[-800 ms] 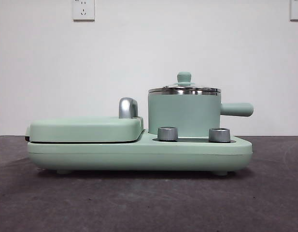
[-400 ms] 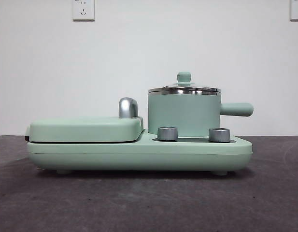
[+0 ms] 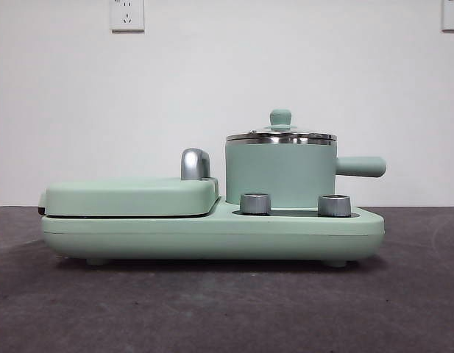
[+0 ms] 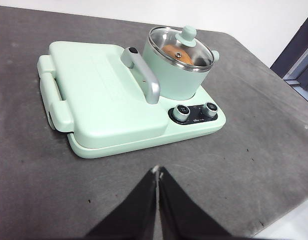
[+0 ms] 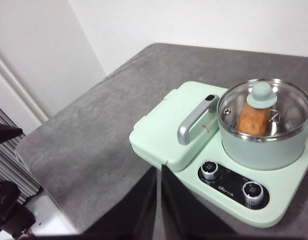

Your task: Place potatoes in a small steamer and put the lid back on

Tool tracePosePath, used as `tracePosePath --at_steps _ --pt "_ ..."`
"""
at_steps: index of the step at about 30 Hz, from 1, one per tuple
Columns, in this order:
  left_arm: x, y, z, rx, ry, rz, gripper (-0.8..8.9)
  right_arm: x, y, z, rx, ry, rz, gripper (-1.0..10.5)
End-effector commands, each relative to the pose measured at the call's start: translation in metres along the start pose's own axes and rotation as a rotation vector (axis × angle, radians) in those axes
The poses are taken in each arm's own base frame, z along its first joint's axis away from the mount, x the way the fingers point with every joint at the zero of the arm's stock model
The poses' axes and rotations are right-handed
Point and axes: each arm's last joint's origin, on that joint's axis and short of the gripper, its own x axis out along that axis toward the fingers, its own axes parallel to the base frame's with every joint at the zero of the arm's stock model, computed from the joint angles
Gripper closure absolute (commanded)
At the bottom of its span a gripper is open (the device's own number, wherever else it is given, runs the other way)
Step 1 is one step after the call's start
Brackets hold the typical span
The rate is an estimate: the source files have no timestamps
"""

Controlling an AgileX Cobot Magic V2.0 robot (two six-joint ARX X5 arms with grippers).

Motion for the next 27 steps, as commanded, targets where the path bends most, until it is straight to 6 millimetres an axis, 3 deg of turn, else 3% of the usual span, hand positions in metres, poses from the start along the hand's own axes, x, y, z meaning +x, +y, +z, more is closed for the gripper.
tracePosePath --at_steps 1,7,11,14,16,20,27 --pt "-0.001 -0.001 0.002 0.017 -0.007 -0.012 8.09 -0.002 0.002 0.004 -0.014 -0.027 0.013 9.4" --pt "-0.001 0.0 0.002 0.02 -0.012 0.001 8.08 -0.002 0.002 0.004 -0.015 -0.03 0.014 9.4" --pt "0.002 0.003 0.0 0.137 -0.038 0.148 8.08 -0.002 0.002 0.004 -0.015 -0.03 0.014 9.4" --pt "0.01 0.006 0.002 0.183 -0.158 0.249 8.08 -0.002 0.002 0.004 -0.015 -0.03 0.014 9.4" --pt "0.023 0.008 -0.001 0.305 -0.257 0.24 8.08 -0.002 0.002 0.004 -0.015 -0.03 0.014 9.4" --pt "0.055 0.031 -0.02 0.319 -0.422 0.324 8.08 -0.002 0.002 0.004 -0.015 -0.03 0.014 9.4" --pt "0.093 0.076 -0.067 0.208 -0.449 0.5 8.08 -0.002 0.002 0.004 -0.015 -0.03 0.014 9.4"
